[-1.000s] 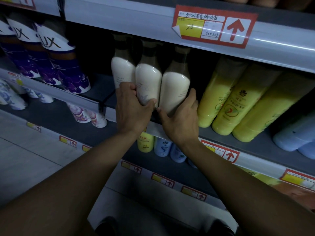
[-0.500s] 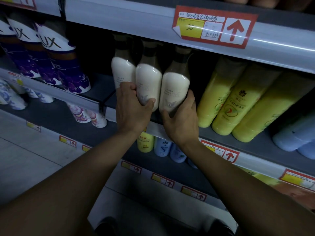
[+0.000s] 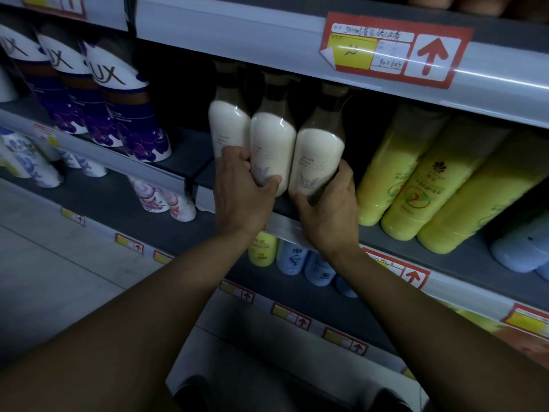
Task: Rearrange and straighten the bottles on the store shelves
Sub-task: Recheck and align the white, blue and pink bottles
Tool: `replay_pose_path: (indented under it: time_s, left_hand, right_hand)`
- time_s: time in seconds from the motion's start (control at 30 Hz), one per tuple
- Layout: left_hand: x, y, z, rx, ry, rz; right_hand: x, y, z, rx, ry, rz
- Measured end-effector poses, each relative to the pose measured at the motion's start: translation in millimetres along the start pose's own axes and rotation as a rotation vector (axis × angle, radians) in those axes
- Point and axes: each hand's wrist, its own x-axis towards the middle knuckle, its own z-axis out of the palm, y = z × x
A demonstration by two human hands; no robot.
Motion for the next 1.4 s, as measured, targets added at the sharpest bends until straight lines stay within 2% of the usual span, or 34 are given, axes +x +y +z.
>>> replay_pose_path:
  time_s: [0.17,0.4,0.6,1.4]
  left_hand:
    - [2.8,-10.8,-11.1,0.000,-0.012,-0.058]
    - [28.6,-47.5,-37.7,0.023,0.088,-0.077]
    - [37.1,-60.4,-45.6,0.023,-0.092,-0.075]
    - [51.0,-61.1,-33.7,0.057,-0.088,-0.010]
  right_hand:
    - [0.5,2.4,-0.1,-0.011,0.005,-0.017]
    - [-2.5,1.3,1.6,-0.026,-0.018,-0.030]
    - [-3.2,3.7,-0.8,-0.046,-0.043,-0.028]
    - [-2.8,2.9,-5.9,-0.046,-0.079,-0.022]
